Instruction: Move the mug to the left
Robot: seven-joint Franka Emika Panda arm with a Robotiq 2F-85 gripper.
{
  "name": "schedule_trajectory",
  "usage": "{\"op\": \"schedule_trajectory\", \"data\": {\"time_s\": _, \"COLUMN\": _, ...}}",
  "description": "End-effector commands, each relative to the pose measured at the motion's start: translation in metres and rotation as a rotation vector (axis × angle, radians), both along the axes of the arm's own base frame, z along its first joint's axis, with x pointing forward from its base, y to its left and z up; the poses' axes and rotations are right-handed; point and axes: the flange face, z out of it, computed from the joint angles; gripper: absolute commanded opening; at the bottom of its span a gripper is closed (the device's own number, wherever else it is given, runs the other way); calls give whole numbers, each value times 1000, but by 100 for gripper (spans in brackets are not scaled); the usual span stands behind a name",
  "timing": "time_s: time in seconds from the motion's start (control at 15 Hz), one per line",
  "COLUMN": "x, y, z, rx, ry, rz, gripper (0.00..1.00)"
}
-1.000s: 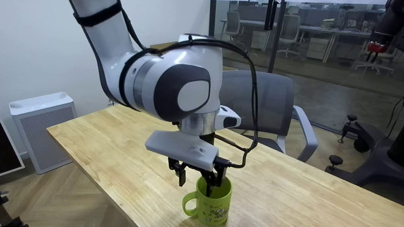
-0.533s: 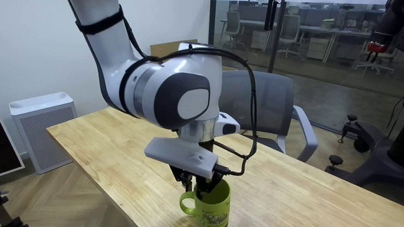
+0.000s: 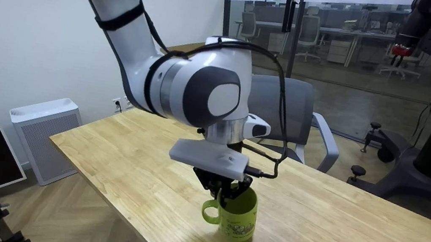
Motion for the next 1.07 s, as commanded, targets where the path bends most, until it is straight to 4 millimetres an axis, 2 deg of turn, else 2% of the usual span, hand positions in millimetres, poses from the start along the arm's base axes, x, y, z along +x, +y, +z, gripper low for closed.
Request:
{"op": "schedule_trajectory", "data": {"time_s": 0.0, "x": 26, "y": -11, "z": 41, "rx": -14, "ry": -24, "rz": -49, "gripper": 3}}
{"op": "schedule_trajectory", "data": {"time_s": 0.27, "x": 46, "y": -20, "z": 65, "rx": -8, "ry": -41, "rz": -68, "gripper": 3}}
{"op": "schedule_trajectory", "data": {"time_s": 0.47, "x": 63, "y": -17, "z": 71, "rx": 34, "ry": -50, "rz": -57, "gripper": 3}}
{"op": "schedule_trajectory", "data": {"time_s": 0.67, "x": 78, "y": -5, "z": 72, "rx": 99, "ry": -30, "rz": -27, "gripper": 3}}
{"op": "schedule_trajectory", "data": {"time_s": 1.0, "x": 99, "y": 29, "z": 60, "rx": 160, "ry": 38, "rz": 42, "gripper": 3}}
